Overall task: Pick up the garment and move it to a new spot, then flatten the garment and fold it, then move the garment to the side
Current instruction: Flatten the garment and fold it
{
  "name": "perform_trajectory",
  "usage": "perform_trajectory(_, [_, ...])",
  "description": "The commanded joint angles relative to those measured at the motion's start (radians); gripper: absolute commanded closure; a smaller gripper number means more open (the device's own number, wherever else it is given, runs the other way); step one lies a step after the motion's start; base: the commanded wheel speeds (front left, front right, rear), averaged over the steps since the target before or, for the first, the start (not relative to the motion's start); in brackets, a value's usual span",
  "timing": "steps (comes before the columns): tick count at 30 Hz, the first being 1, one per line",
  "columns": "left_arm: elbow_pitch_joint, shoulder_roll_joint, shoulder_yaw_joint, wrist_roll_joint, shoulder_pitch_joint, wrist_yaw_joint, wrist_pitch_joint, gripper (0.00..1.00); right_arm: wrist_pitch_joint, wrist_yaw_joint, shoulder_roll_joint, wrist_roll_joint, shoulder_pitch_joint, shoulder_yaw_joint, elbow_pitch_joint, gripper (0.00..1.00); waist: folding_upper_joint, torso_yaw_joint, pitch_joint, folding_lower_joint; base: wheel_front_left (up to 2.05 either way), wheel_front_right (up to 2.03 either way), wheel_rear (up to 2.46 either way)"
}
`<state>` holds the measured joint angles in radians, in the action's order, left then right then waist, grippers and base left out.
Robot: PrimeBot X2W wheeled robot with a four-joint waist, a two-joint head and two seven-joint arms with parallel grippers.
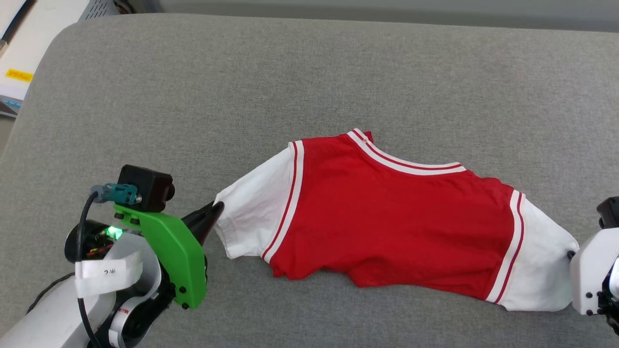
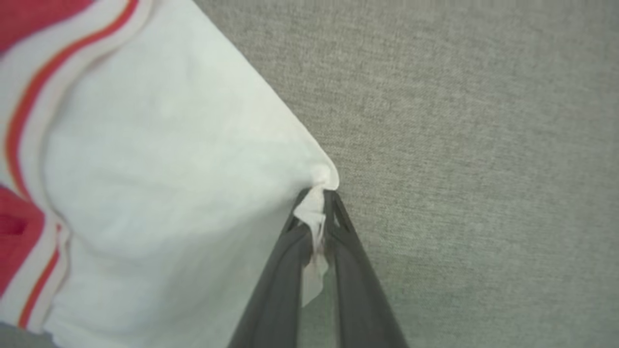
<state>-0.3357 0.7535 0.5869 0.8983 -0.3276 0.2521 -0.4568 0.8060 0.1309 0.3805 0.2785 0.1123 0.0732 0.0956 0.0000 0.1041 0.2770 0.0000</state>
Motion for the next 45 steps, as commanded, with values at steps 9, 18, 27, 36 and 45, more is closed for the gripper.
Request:
perform_trajectory(9, [0.028,0.006,-0.041,-0.011,0.018,0.012,0.067,1.00,-0.140,0.000,0.062,0.019,0.046,0.006,-0.025,1.00,0.0000,-0.034,-0.107,0.0000,0.00,0.00,0.00])
perform_trajectory(18, [0.001,0.044,-0.133,-0.039,-0.020,0.028,0.150,1.00,-0.178,0.000,0.187,0.056,0.121,0.028,-0.163,1.00,0.0000,-0.061,-0.211,0.0000,0.00,0.00,0.00])
perform_trajectory(27, [-0.043,0.080,-0.219,-0.066,-0.132,0.020,0.198,1.00,-0.192,0.000,0.264,0.111,0.285,0.037,-0.233,1.00,0.0000,-0.083,-0.247,0.0000,0.00,0.00,0.00])
perform_trajectory(36, [-0.015,0.094,-0.266,-0.086,-0.277,-0.015,0.220,1.00,-0.244,0.000,0.303,0.133,0.492,0.000,-0.171,1.00,0.0000,-0.091,-0.249,0.0000,0.00,0.00,0.00])
perform_trajectory(45, [0.056,0.125,-0.278,-0.085,-0.368,-0.074,0.210,1.00,-0.295,0.000,0.324,0.150,0.645,-0.038,-0.085,1.00,0.0000,-0.093,-0.160,0.0000,0.00,0.00,0.00])
